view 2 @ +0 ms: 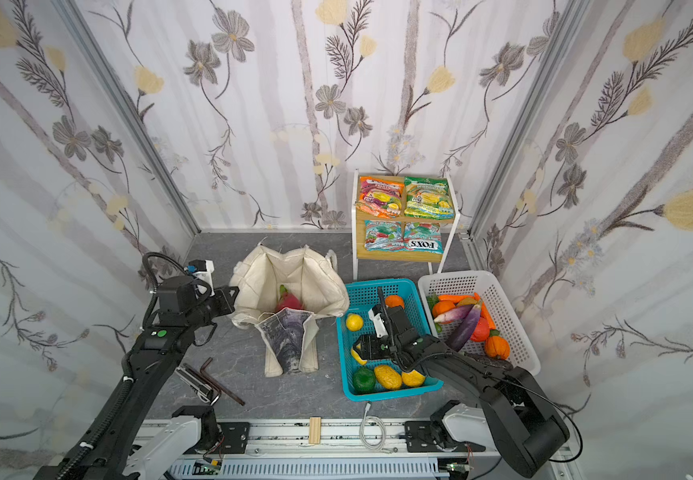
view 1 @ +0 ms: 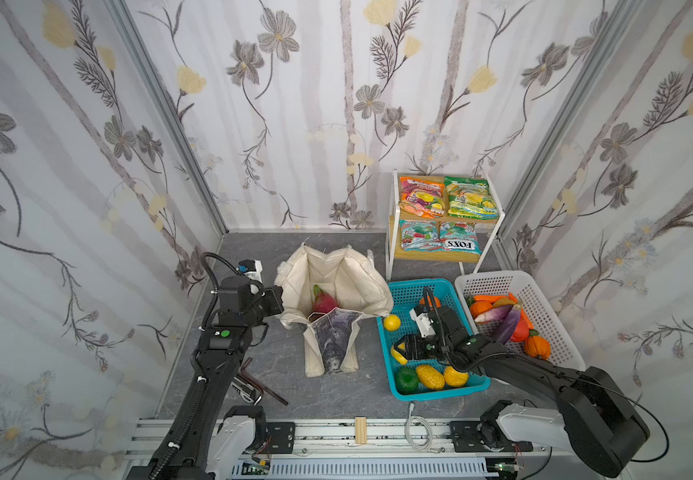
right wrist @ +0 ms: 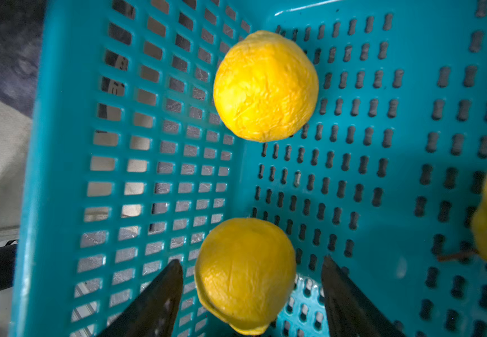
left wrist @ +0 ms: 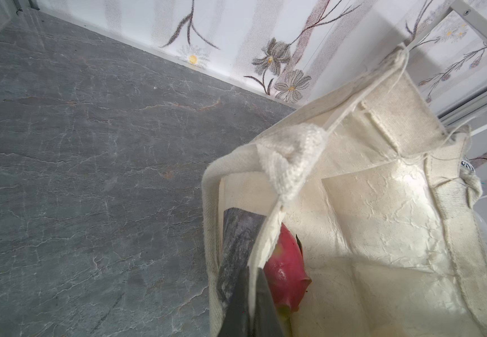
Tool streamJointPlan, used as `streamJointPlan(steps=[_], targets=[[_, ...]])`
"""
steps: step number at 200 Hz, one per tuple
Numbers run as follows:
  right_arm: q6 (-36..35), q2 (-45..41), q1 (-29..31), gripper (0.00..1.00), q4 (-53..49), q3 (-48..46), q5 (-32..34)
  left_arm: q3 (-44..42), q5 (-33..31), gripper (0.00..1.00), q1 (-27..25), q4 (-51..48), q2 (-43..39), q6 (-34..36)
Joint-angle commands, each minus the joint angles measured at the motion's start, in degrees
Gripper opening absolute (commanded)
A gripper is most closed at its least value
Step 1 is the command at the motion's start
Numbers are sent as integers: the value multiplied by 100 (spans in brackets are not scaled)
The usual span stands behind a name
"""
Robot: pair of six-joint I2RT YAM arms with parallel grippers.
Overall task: Place the food into the grocery bag and tie it
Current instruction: 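Lower the right gripper and grasp the yellow lemon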
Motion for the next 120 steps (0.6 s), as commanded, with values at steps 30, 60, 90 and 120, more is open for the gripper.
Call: streamJointPlan(steps=[30,60,90,120], targets=[[174,289,120,59,586,-45,-51,10,-29,0,2,44,5,24],[155,301,115,47,565,-46,25,2,-11,0,-1,44,-2,25],[149,-27,101,44,486,-46,156,-8,-23,0,2,44,-17,25],[95,-506,-50,45,224,65,339,-7,-9,0,2,42,-21,25]])
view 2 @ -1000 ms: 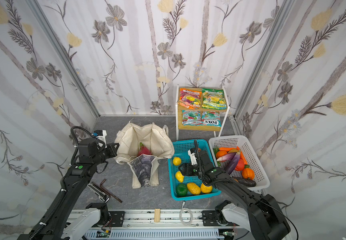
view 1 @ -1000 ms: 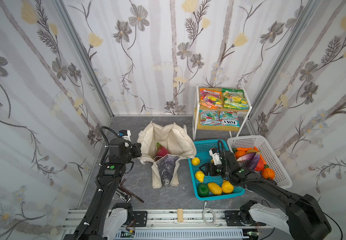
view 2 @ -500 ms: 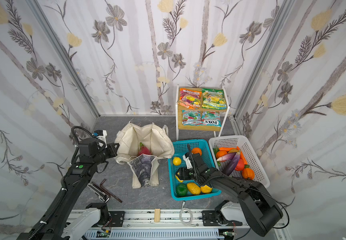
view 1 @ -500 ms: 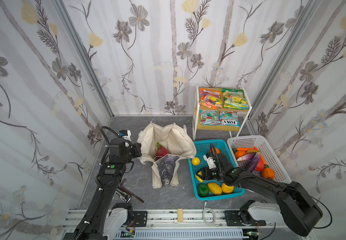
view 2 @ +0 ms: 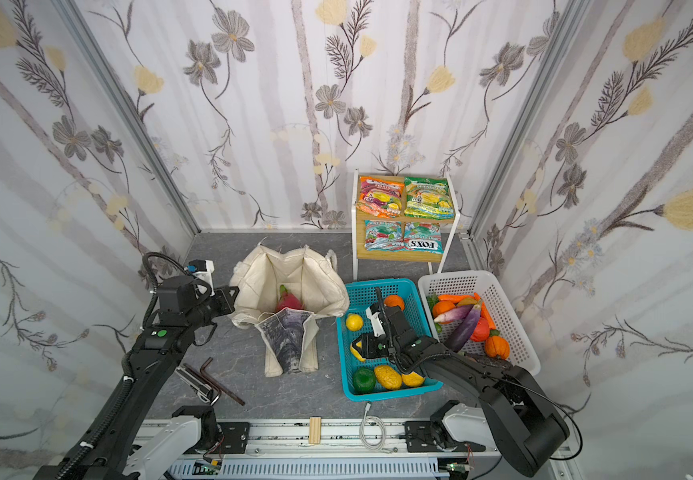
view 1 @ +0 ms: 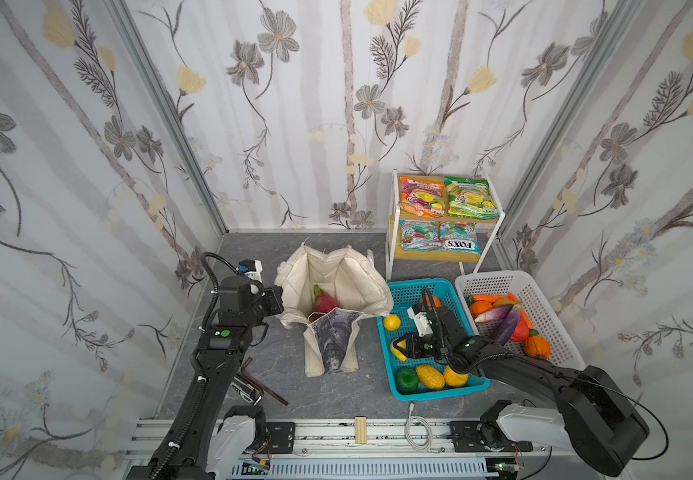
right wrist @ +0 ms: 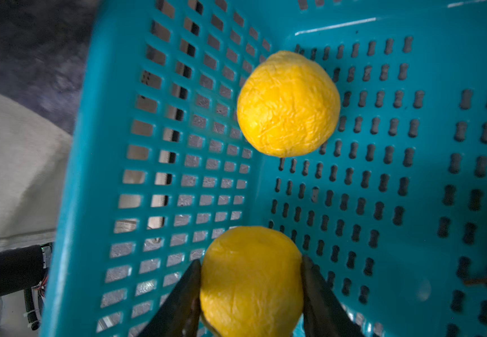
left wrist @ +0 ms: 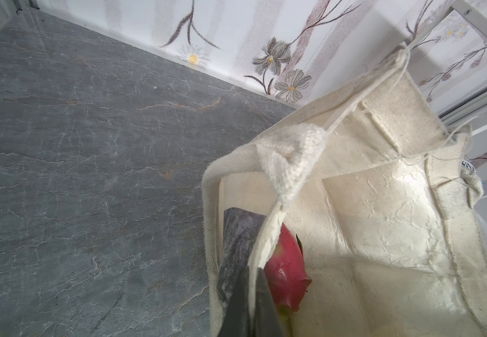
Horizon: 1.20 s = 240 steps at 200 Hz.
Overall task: Place the food into the grocery bag and tie it
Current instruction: 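Lower the right gripper and grasp the yellow lemon, then lift the lemon with the right gripper and carry it into the bag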
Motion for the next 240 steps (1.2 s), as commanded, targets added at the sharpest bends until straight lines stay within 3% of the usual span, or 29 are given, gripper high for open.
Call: streamJointPlan(steps=[1,48,87,177,217,240], targets=[[-17,-280,-124,45,-96,115,253,-7,-14,0,2,43,-17,25],[-644,-1163,-561,46,-1123,913,806,6,3,0,2,44,-17,8],[-1051,-997,-480,46,-1630,2403,1019,52,32,0,2,44,27,-19],[-1130,1615,1016,43,-1345,5011,425,70,212,0,2,44,43,-88],[-949,2725,1223,42,-1096,5399,-163,81,265,0,1,44,53,-107],[-924,3239,1428,41,-1156,5569,-179,44,255,0,2,44,84,-102]])
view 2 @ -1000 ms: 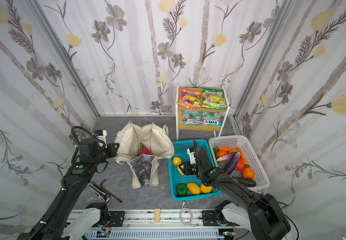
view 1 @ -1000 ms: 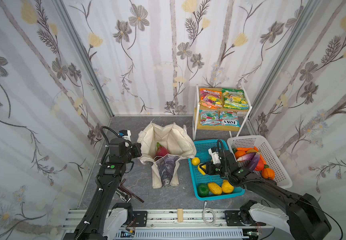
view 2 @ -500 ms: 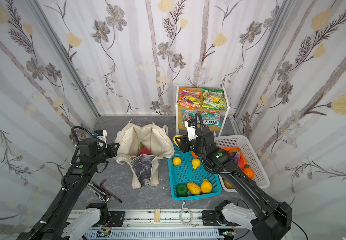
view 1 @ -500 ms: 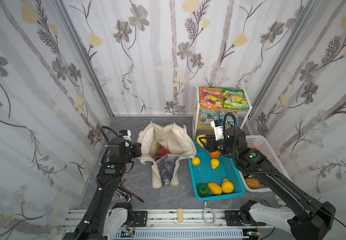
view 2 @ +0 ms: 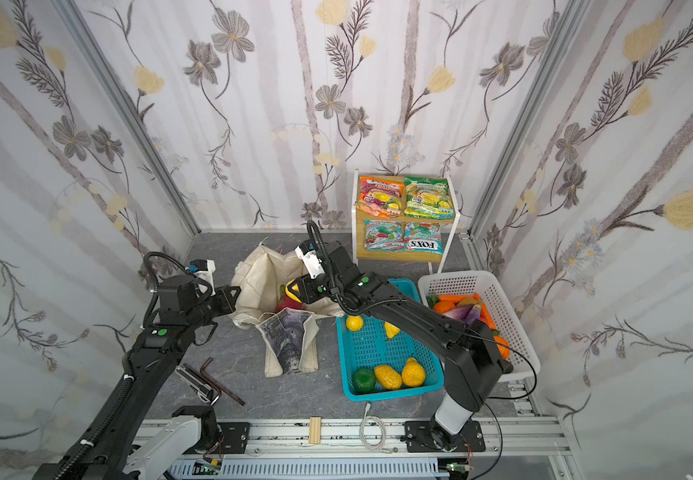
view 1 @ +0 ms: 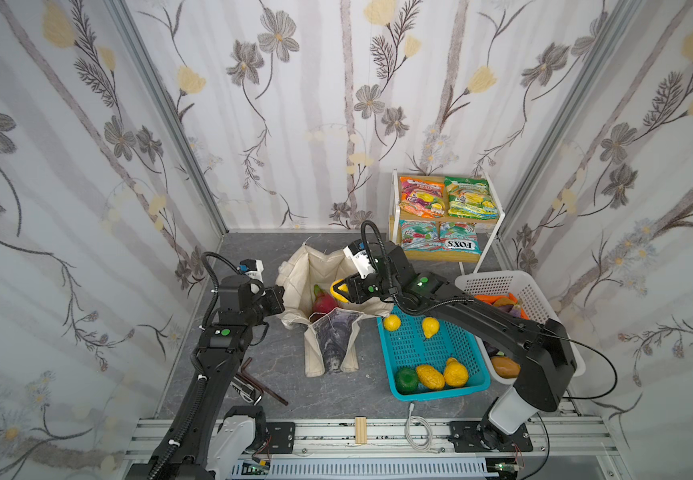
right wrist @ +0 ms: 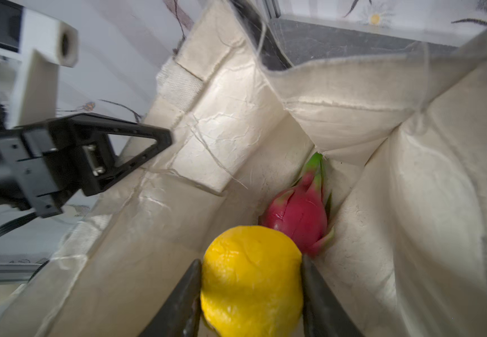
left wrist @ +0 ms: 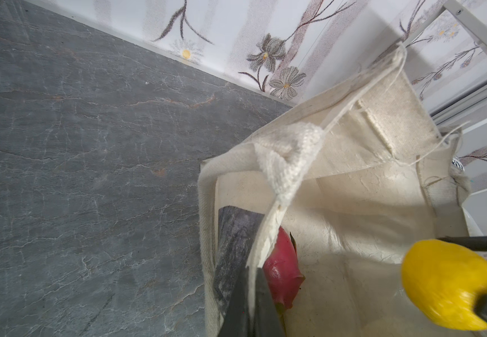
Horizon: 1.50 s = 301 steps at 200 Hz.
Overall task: Place the food into the grocery bag and tie it
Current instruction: 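Lift the lemon with the right gripper and carry it into the bag, then open the right gripper to drop the lemon beside the dragon fruit, then move the right gripper back over the teal basket above the yellow pear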
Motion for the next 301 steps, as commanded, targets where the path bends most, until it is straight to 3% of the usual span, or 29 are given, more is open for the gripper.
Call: streamJointPlan(steps=[1,132,152,162,178,190,249,301], targets=[[83,409,196,42,152,158,-250,14,87,0,2,42,27,-37],[163,1910,384,45,32,172,357,96,131,0,2,42,12,-17],[190,1926,394,49,20,181,349,77,134,0,2,42,-10,-17],[191,1899,402,57,29,181,347,55,123,0,2,42,-23,-8],[198,1776,402,76,19,206,383,28,91,0,2,42,-32,-8],[206,1626,403,99,32,224,410,32,84,0,-2,42,-32,-8],[314,463,429,100,-106,231,1112,50,75,0,2,42,-32,10],[430,-912,430,100,-469,137,2568,15,64,0,2,42,-58,10]])
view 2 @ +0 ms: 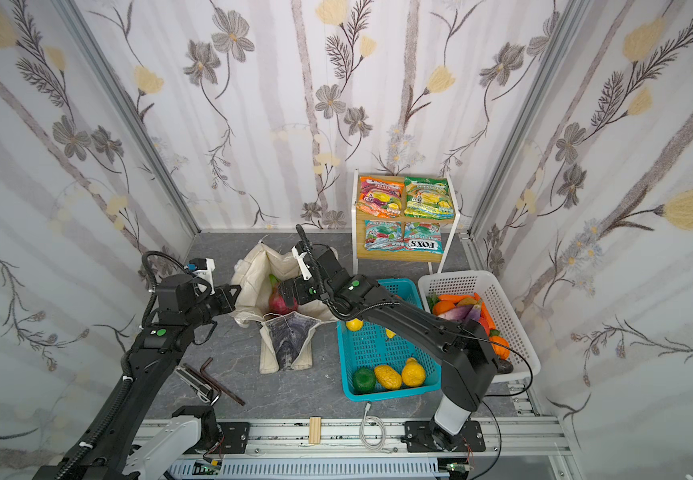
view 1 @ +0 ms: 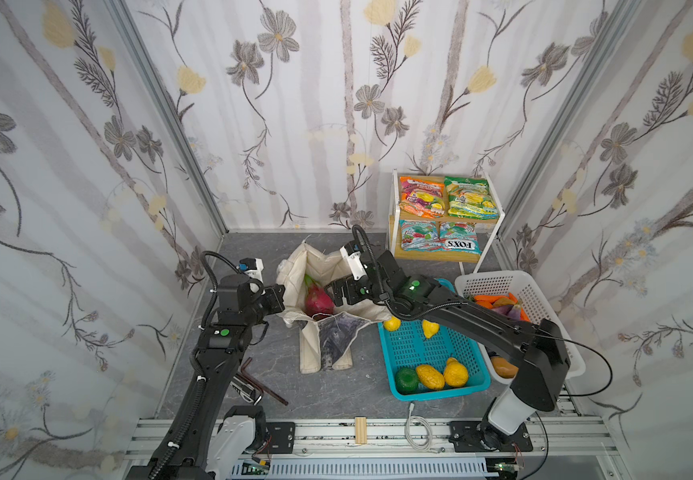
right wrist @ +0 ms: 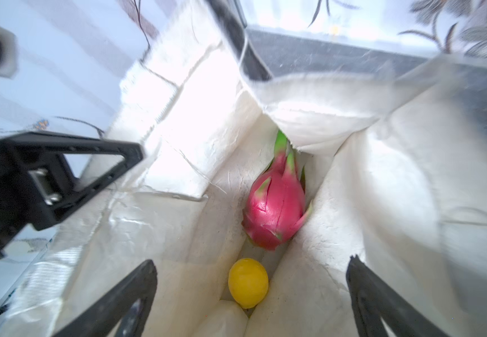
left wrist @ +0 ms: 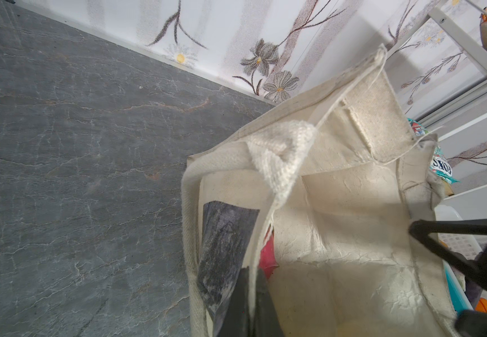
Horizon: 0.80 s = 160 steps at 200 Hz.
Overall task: Place the food into the grocery bag and tie it
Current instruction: 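Move the right gripper back over the teal basket above the yellow pear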
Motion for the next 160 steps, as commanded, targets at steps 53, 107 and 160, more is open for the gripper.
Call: streamJointPlan(steps=[53,107,160], targets=[[683,-2026,-20,100,-339,-840,3127,0,-1,0,2,16,3,36],[764,-3289,-1167,100,162,-3087,1481,-33,12,0,2,16,-41,1],[925,-3691,-1885,100,265,-4459,1244,-112,-27,0,2,16,-104,44]])
